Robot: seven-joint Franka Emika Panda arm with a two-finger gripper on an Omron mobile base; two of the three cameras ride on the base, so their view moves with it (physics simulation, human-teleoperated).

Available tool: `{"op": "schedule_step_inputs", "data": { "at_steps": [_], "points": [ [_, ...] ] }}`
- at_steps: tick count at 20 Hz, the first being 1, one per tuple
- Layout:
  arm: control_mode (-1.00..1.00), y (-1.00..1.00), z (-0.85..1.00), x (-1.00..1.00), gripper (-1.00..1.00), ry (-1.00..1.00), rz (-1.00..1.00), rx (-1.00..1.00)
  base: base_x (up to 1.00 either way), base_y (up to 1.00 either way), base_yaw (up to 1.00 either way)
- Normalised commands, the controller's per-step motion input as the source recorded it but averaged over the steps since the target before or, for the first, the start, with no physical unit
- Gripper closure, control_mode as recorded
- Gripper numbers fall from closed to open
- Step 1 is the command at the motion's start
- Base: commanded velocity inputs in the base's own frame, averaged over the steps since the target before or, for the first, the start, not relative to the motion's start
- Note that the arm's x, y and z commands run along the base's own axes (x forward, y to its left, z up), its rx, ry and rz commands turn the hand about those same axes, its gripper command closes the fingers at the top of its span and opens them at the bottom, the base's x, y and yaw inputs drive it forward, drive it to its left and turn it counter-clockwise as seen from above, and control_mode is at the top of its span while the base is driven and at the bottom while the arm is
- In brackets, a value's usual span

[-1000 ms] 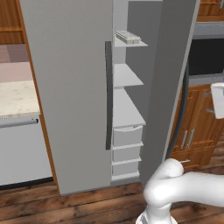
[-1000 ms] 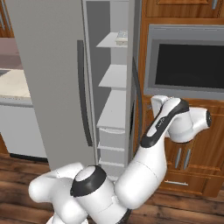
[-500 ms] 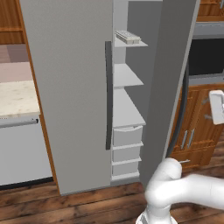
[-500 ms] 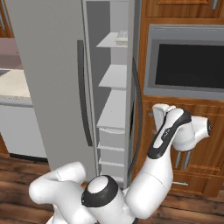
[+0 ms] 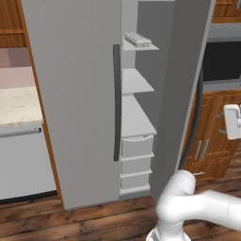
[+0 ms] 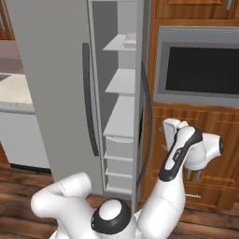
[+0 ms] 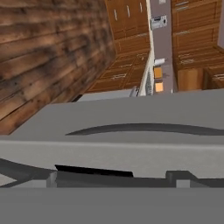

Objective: The ice cube tray has been filled with water. Take the tray and place it in the freezer to make ice. Close the freezer door after placing the tray.

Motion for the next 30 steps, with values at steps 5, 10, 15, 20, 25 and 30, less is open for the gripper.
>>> {"op": "schedule_step_inputs", "data": {
  "at_steps": [5,10,15,20,25,30],
  "points": [
    [-1.00,0.00,-0.24,0.06,-1.00,0.00,-0.01,0.00,0.00,0.00,0.00],
    [-1.00,0.00,-0.21,0.13,-1.00,0.02,0.00,0.00,0.00,0.00,0.00],
    [-1.00,0.00,-0.25,0.26,-1.00,0.04,0.00,0.00,0.00,0.00,0.00],
    [-1.00,0.00,-0.25,0.31,-1.00,0.05,0.00,0.02,0.00,0.00,0.00],
    [-1.00,0.00,-0.16,0.27,-1.00,0.04,0.00,0.03,0.00,0.00,0.00],
    [-1.00,0.00,-0.09,0.26,-1.00,0.02,0.00,0.04,0.00,0.00,0.00]
  ]
}}
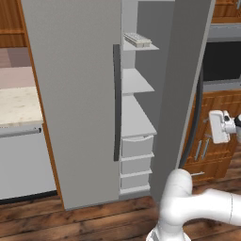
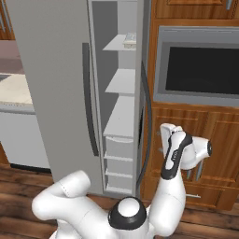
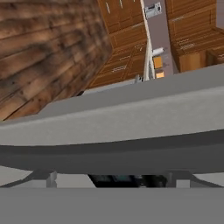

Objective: The ice cube tray has been filled with water. Take the tray and place it in the freezer to make ice. Close the freezer door after placing the tray.

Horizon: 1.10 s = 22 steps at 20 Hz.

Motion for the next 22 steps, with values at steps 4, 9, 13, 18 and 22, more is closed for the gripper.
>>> {"op": "schedule_step_inputs", "data": {
  "at_steps": [4,9,13,18,22],
  "points": [
    [-1.00,0.00,-0.10,0.30,-1.00,0.02,0.00,0.03,0.00,0.00,0.00],
    [-1.00,0.00,-0.10,0.28,-1.00,0.02,0.00,0.03,0.00,0.00,0.00],
    [-1.00,0.00,-0.11,0.26,-1.00,0.02,0.00,0.03,0.00,0.00,0.00],
    [-1.00,0.00,-0.12,0.29,-1.00,0.02,0.00,0.04,0.00,0.00,0.00],
    [-1.00,0.00,-0.13,0.28,-1.00,0.02,0.00,0.05,0.00,0.00,0.00]
  ]
}}
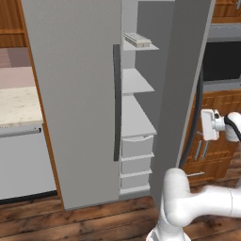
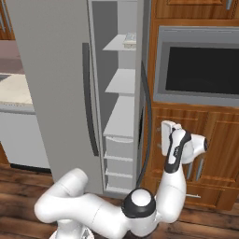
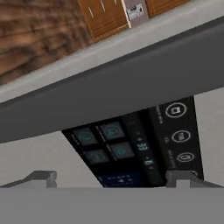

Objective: The ice cube tray has been filled with water. Take the tray and place it in the freezer to make ice. Close the freezer door after placing the tray.

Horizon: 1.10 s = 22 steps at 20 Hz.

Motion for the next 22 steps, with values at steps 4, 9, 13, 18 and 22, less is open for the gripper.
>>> {"op": "schedule_step_inputs", "data": {
  "at_steps": [4,9,13,18,22],
  "points": [
    [-1.00,0.00,-0.14,0.25,-1.00,0.01,0.00,0.04,0.00,0.00,0.00],
    [-1.00,0.12,-0.15,0.15,-1.00,0.00,0.02,0.01,0.00,0.00,0.00],
    [-1.00,0.32,-0.16,0.01,-1.00,0.00,0.05,0.00,0.00,0.00,0.00],
    [-1.00,0.36,-0.17,0.03,-1.00,0.00,0.05,0.00,0.00,0.00,0.00],
    [-1.00,0.35,-0.14,0.11,-1.00,0.00,0.06,0.00,0.00,0.00,0.00]
  ]
}}
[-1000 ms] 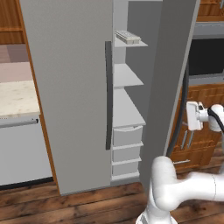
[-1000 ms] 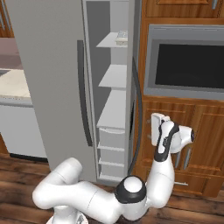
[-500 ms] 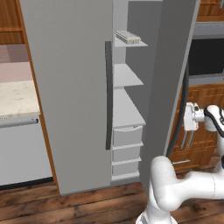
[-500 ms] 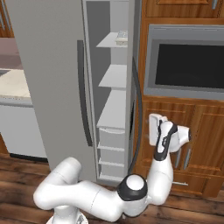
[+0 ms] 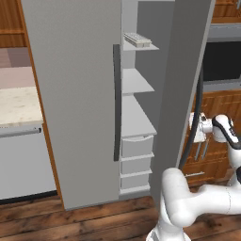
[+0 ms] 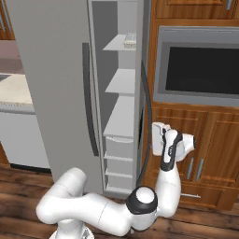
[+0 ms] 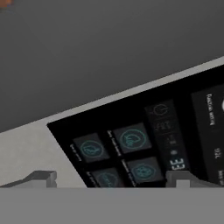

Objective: The ice cube tray has been filled with water. Take the tray and place it in the freezer to make ice. Close the freezer door after placing the tray.

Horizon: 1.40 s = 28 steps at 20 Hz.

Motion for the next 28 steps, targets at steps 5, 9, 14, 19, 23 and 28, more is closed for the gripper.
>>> {"op": "schedule_step_inputs", "data": {
  "at_steps": [5,9,14,19,23,28],
  "points": [
    [-1.00,0.38,-0.08,0.02,-1.00,0.00,0.06,0.00,0.00,0.00,0.00],
    [-1.00,0.41,-0.04,0.00,-1.00,0.00,0.06,0.00,0.00,0.00,0.00],
    [-1.00,0.50,-0.04,0.00,-1.00,-0.01,0.06,0.00,0.00,0.00,0.00],
    [-1.00,0.58,-0.05,0.00,-1.00,-0.01,0.05,0.00,0.00,0.00,0.00],
    [-1.00,0.64,-0.08,0.02,-1.00,-0.04,0.01,0.00,0.00,0.00,0.00],
    [-1.00,0.56,-0.01,0.19,-1.00,-0.11,-0.01,0.00,0.00,0.00,0.00]
  ]
}}
